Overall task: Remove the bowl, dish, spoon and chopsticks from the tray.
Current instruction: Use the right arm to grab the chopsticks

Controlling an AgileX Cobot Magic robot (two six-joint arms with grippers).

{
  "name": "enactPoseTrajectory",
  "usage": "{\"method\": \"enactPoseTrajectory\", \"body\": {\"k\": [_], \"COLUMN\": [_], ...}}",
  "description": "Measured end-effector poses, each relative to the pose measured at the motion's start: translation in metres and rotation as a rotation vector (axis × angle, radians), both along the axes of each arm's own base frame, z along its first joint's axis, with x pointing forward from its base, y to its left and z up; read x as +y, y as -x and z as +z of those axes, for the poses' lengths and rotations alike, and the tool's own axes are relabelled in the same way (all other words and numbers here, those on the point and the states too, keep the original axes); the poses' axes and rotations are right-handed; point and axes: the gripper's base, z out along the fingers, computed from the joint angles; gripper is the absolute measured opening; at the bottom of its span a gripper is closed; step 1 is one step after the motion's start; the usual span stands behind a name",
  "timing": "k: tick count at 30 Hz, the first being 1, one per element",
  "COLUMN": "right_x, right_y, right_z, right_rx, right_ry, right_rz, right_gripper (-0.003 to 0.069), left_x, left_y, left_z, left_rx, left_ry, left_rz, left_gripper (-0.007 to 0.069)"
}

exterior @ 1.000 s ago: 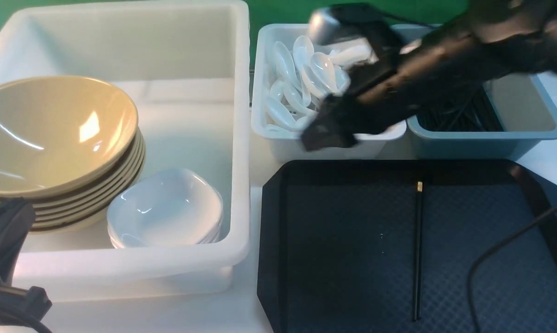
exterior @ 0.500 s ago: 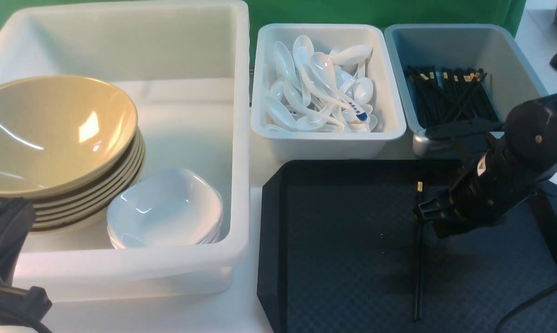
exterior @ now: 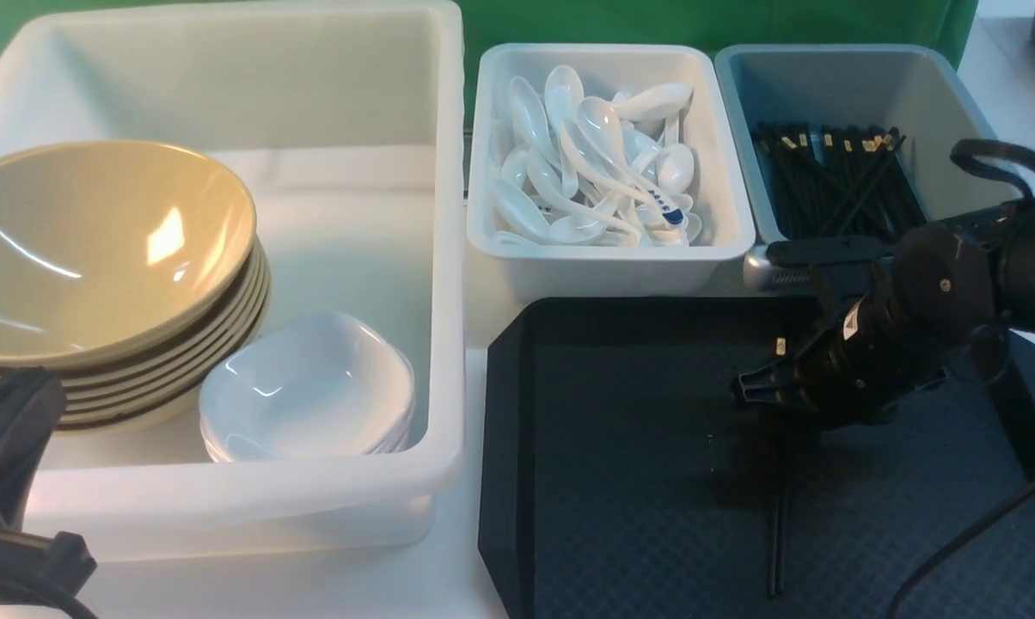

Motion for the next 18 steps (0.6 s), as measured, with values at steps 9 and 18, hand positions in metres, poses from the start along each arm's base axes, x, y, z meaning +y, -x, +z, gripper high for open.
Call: {"method": "enactPoseTrajectory", "body": {"k": [9, 18], "right_x": [0.016, 0.01], "right_y": [0.01, 0.03], "right_z": [-0.002, 0.009], "right_rx": [0.035, 0.15], "right_ry": [0.132, 0.189], "right_rz": [0.342, 0.465], "right_gripper": [0.0144, 0.0108], "left_x": [0.0, 0.0], "left_y": [0.0, 0.0], "left_z": [0.0, 0.0], "left_rx": [0.0, 0.0], "left_ry": [0.0, 0.0], "left_rz": [0.0, 0.0], "left_gripper": [-0.0008, -0.0008]}}
